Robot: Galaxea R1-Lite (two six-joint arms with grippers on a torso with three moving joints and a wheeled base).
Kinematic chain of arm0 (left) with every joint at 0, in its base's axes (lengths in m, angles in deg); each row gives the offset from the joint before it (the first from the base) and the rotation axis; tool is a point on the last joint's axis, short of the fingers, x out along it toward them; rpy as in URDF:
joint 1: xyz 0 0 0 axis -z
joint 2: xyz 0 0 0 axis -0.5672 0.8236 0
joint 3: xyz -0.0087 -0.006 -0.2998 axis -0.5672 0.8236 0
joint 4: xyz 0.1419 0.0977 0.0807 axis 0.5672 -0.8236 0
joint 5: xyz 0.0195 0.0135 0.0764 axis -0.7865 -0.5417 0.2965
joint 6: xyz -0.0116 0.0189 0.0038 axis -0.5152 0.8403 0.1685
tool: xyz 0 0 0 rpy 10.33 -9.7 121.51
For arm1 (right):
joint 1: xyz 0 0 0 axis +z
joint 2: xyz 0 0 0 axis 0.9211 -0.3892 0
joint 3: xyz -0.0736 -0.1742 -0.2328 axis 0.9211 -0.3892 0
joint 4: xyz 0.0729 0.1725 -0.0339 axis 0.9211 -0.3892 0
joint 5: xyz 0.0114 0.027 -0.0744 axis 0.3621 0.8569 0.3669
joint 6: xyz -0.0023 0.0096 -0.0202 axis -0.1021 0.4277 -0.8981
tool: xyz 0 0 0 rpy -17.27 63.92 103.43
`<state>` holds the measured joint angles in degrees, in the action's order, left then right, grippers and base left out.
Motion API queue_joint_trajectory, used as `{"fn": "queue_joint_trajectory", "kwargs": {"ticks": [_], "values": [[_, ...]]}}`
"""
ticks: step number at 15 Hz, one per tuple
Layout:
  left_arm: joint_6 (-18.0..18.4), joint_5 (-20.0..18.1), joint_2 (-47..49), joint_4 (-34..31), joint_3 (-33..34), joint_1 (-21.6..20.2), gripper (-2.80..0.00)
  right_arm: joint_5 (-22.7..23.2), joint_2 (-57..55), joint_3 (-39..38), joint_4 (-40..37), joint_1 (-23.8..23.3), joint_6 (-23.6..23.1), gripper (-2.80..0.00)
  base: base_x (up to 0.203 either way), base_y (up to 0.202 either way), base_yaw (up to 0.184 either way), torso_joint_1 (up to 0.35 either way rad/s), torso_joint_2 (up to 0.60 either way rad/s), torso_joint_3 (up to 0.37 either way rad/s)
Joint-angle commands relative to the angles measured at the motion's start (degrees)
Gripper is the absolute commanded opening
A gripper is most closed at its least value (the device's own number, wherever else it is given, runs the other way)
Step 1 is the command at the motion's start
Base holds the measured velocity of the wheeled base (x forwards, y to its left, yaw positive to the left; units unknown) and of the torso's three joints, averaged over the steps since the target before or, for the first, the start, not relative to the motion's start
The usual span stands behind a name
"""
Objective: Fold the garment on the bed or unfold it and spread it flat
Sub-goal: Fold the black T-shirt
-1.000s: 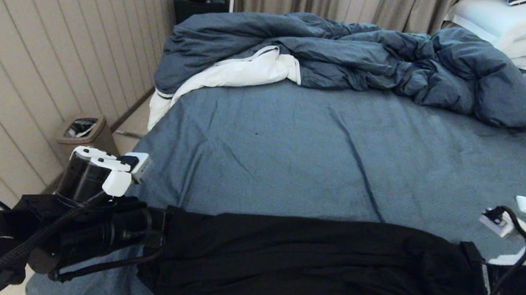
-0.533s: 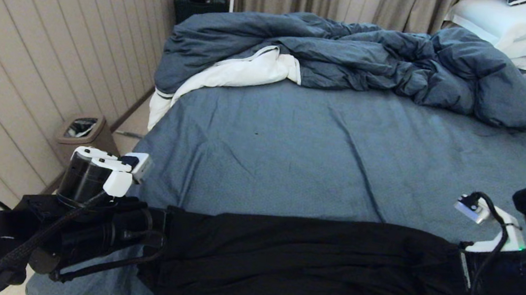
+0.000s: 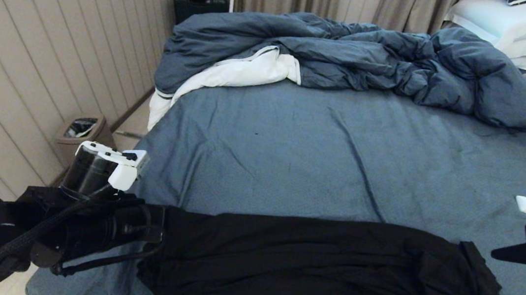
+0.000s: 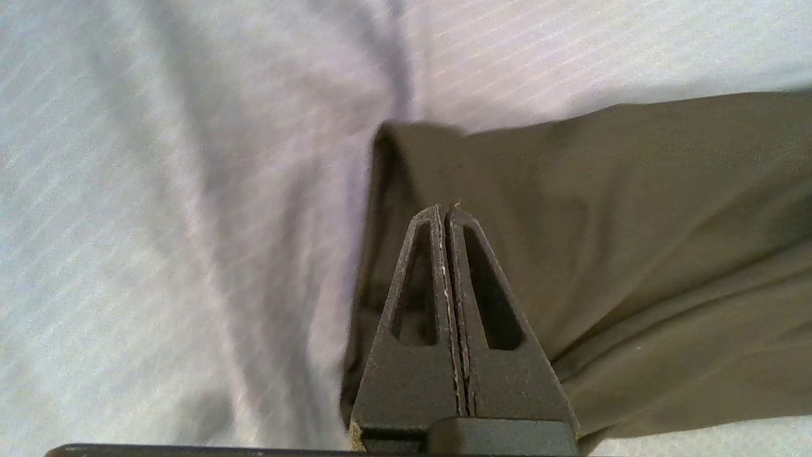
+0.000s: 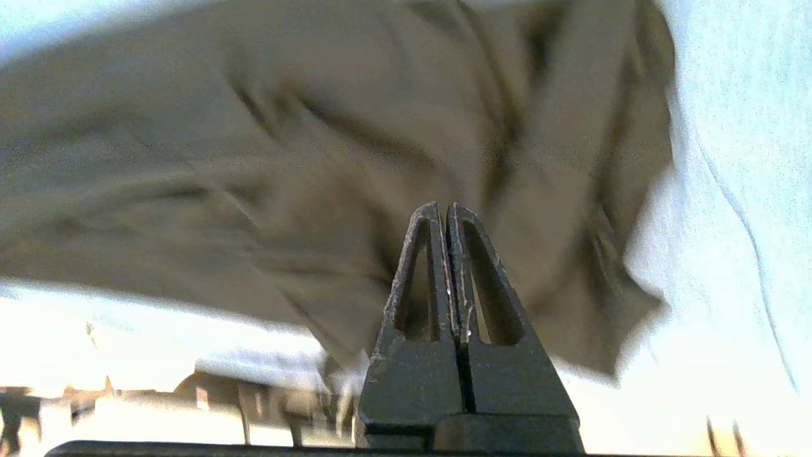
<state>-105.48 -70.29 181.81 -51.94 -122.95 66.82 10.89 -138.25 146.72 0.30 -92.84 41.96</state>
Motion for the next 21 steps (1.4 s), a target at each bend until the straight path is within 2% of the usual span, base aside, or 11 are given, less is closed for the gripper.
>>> {"fn": "queue_joint_trajectory", "kwargs": {"ticks": [1,4,5,7,12,14,15,16,20,21], "values": [[-2.4,0.7,-0.4,-7.8,-4.0,0.0,-2.8,-0.1,-5.4,3.5,-7.2,-2.4,-2.8,-2.8,0.0,0.0,0.0,0.0,0.0,0.0],[-8.8,1.0,-0.9,-19.7,-10.3,0.0,-2.8,-6.1,-8.7,3.3,-8.8,-4.6,-6.4,-2.8,0.0,0.0,0.0,0.0,0.0,0.0],[-10.0,0.8,-1.3,-21.4,-11.1,0.0,-2.8,-7.0,-8.5,2.5,-8.5,-5.0,-7.2,-2.8,0.0,0.0,0.0,0.0,0.0,0.0],[-10.0,0.6,-1.7,-21.5,-10.9,-0.1,-2.8,-11.8,-8.6,1.5,-5.5,-6.5,-9.1,-2.8,0.0,0.0,0.0,0.0,0.0,0.0],[-10.0,0.5,-1.2,-21.3,-10.6,-0.2,-2.8,-13.0,-8.8,-2.4,-4.1,-5.9,-9.2,-2.8,0.0,0.0,0.0,0.0,0.0,0.0],[-10.1,0.5,-1.0,-21.3,-10.6,-0.2,-2.8,-13.0,-8.3,-4.2,-0.4,-5.7,-8.9,-2.8,0.0,0.0,0.0,0.0,0.0,0.0],[-10.1,0.5,-1.0,-21.3,-10.6,-0.2,-2.8,-13.0,-8.1,-6.0,5.3,-5.6,-9.1,-2.8,0.0,0.0,0.0,0.0,0.0,0.0],[-10.0,0.5,-0.9,-21.3,-10.6,-0.2,-2.8,-12.9,-8.2,-6.6,7.4,-5.5,-9.2,-2.8,0.0,0.0,0.0,0.0,0.0,0.0],[-10.0,0.5,-0.4,-21.3,-10.5,-0.2,-2.8,-12.3,-7.4,-5.5,4.9,-5.5,-9.0,-2.8,0.0,0.0,0.0,0.0,0.0,0.0],[-10.0,0.5,-0.3,-21.3,-10.6,-0.2,-2.8,-12.0,-6.7,-5.1,3.8,-5.6,-9.1,0.0,0.0,0.0,0.0,0.0,0.0,0.0]]}}
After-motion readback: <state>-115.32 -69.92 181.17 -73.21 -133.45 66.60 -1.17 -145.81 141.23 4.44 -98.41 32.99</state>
